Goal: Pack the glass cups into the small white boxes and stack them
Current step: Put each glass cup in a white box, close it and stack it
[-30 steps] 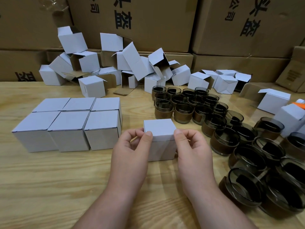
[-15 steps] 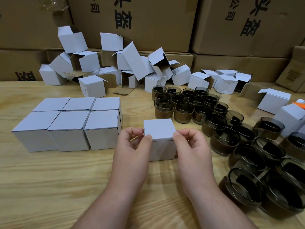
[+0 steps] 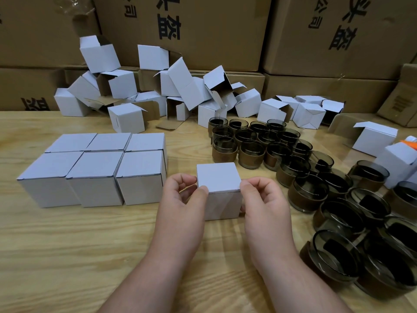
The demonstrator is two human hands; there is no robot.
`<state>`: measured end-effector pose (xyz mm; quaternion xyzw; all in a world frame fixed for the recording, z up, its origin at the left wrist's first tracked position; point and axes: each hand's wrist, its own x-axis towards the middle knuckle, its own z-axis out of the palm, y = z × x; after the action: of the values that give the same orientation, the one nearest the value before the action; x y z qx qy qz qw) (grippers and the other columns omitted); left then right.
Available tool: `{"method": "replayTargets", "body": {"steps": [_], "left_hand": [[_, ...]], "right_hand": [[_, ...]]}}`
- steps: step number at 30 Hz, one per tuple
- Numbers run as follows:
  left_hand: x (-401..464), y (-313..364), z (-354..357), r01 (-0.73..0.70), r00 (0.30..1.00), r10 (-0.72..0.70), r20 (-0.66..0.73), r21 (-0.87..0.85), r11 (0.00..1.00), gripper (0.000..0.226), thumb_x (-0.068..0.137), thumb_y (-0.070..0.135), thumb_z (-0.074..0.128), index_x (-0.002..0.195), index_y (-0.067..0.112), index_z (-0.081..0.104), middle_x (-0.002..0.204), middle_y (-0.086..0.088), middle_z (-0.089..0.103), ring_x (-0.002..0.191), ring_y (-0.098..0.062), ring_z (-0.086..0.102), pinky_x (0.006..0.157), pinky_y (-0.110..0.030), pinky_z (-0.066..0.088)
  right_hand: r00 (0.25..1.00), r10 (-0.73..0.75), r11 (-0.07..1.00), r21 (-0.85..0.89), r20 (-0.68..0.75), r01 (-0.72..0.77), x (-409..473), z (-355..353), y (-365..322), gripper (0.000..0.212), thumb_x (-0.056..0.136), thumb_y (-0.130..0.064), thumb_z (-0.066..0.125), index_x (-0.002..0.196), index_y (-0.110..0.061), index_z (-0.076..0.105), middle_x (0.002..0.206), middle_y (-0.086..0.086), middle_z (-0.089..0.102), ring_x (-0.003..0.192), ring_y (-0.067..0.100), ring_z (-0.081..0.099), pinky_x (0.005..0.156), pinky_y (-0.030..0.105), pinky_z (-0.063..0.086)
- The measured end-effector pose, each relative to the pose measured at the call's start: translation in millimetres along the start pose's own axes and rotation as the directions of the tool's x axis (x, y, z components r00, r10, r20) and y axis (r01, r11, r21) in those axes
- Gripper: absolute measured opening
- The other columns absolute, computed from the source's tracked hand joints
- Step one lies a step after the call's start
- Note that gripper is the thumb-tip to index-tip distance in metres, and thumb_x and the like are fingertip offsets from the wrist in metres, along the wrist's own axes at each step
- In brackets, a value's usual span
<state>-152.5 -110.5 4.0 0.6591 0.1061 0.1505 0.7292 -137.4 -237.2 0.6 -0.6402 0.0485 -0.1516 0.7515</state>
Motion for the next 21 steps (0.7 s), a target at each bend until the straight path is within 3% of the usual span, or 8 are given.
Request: {"method": "replayTargets", "body": {"steps": [7, 12, 17, 21], "left_hand": [[-0.7, 0.3, 0.4, -0.002, 1.0, 0.002, 0.007, -0.001, 1.0, 0.029, 0.074, 0.036, 0.064, 0.103, 0.031, 0.061, 0.101, 0.012, 0.075, 0.107, -0.013, 0.07, 0.094, -0.039, 0.056], [-0.7, 0.0, 1.1, -0.016, 1.0, 0.016, 0.014, -0.002, 1.0, 0.031, 0.075, 0.035, 0.063, 0.105, 0.027, 0.061, 0.107, 0.005, 0.074, 0.109, -0.018, 0.07, 0.1, -0.047, 0.055], [-0.4, -2.7, 0.4, -0.023, 1.0, 0.023, 0.016, -0.02, 1.0, 0.017, 0.088, 0.023, 0.068, 0.103, 0.028, 0.061, 0.106, 0.004, 0.074, 0.109, -0.02, 0.069, 0.101, -0.049, 0.054], [-2.8, -0.4, -1.1, -0.023, 0.999, 0.024, 0.034, -0.03, 0.999, 0.026, 0.076, 0.028, 0.063, 0.102, 0.03, 0.06, 0.105, 0.01, 0.075, 0.112, -0.019, 0.068, 0.1, -0.047, 0.054]], "right_hand": [[1.0, 0.007, 1.0, -0.01, 0.005, -0.007, 0.2, -0.4, 1.2, 0.009, 0.09, -0.019, 0.065, 0.086, -0.026, 0.068, 0.089, -0.005, 0.074, 0.081, 0.01, 0.067, 0.073, 0.033, 0.051], [1.0, 0.004, 1.0, -0.018, 0.024, -0.004, 0.2, 0.6, 1.2, 0.009, 0.081, -0.029, 0.063, 0.086, -0.035, 0.067, 0.088, -0.008, 0.073, 0.083, 0.008, 0.066, 0.073, 0.03, 0.049], [0.998, 0.045, 0.998, -0.048, 0.05, -0.043, -1.4, -0.1, 1.3, 0.024, 0.098, -0.019, 0.059, 0.114, -0.035, 0.067, 0.111, -0.016, 0.072, 0.107, 0.003, 0.067, 0.091, 0.03, 0.053], [0.998, 0.032, 0.998, -0.062, 0.057, -0.028, -5.4, 1.0, -2.3, 0.041, 0.08, -0.031, 0.055, 0.12, -0.032, 0.067, 0.114, -0.018, 0.072, 0.107, -0.003, 0.065, 0.089, 0.025, 0.051]]}}
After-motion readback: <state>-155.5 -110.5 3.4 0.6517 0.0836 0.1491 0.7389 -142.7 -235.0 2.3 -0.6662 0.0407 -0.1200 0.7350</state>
